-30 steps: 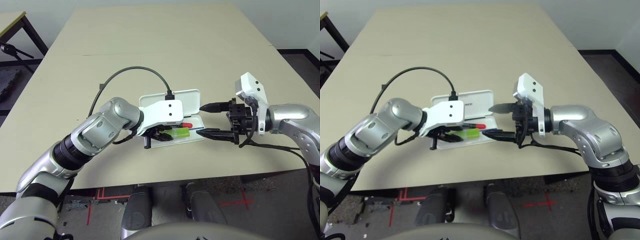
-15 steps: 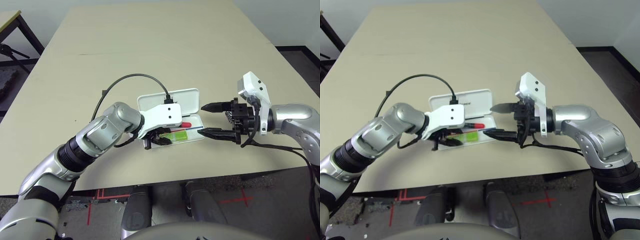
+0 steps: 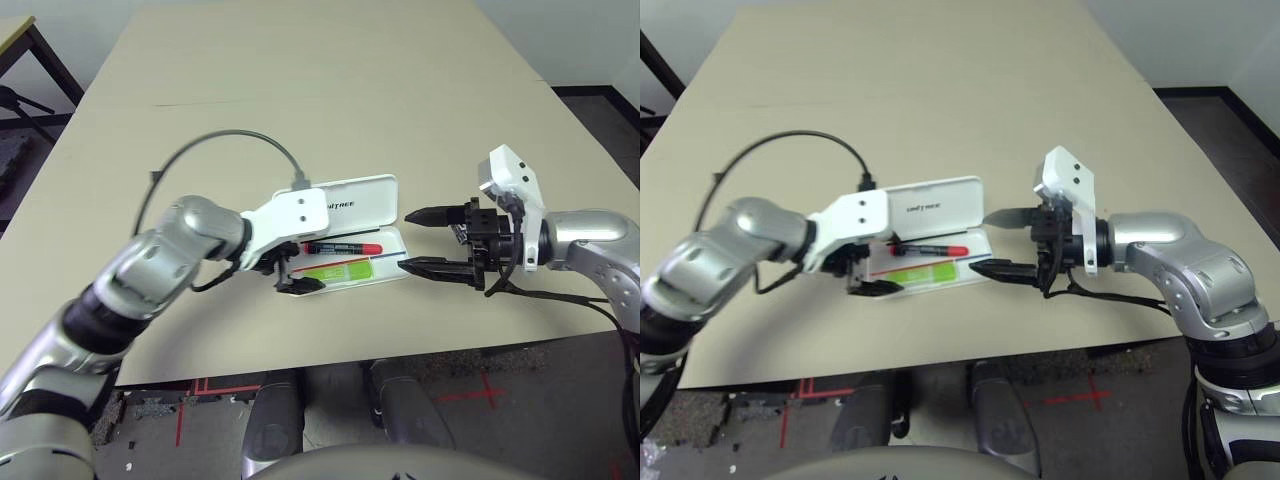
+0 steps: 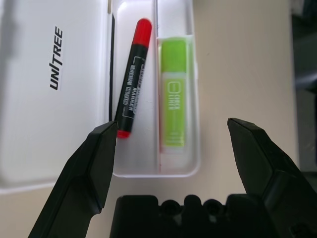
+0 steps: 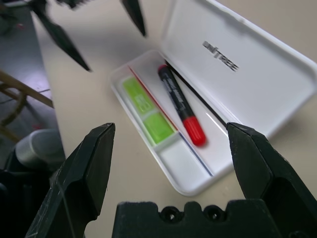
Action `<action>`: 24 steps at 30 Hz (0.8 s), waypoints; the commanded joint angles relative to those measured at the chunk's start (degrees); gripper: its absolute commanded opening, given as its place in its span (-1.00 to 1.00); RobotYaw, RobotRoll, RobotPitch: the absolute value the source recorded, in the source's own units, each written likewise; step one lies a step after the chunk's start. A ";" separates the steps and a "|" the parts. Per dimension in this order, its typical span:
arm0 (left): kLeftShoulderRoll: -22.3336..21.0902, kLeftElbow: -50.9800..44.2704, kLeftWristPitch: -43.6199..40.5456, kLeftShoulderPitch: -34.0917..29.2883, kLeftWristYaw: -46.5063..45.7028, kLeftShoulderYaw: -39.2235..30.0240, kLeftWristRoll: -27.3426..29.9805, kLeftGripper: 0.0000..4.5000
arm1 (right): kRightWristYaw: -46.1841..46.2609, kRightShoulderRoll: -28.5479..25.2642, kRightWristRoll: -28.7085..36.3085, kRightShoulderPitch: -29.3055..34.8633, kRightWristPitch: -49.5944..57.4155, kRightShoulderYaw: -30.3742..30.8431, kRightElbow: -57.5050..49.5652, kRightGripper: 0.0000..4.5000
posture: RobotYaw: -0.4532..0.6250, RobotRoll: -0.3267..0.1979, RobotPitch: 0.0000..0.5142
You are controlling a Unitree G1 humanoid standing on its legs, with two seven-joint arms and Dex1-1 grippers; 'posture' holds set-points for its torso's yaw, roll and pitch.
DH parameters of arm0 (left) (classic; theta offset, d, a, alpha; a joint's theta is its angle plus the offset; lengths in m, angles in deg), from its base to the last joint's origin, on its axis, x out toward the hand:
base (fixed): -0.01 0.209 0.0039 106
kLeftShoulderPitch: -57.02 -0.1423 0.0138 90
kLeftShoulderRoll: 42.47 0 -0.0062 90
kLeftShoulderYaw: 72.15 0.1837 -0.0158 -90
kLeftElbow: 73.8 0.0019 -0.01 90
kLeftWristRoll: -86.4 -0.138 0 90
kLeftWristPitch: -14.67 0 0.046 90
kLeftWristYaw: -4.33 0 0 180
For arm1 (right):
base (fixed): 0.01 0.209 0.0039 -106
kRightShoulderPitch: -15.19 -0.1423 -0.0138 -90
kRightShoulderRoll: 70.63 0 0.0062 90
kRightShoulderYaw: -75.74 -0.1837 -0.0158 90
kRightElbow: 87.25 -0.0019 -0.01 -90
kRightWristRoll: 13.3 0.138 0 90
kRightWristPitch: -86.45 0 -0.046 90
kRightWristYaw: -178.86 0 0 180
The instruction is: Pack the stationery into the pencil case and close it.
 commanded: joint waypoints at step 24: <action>4.25 -4.46 -3.36 -0.29 -10.89 -10.14 15.07 0.98 | 36.81 -0.56 4.09 -21.61 45.17 1.65 4.80 1.00 | -0.33 0.25 -0.46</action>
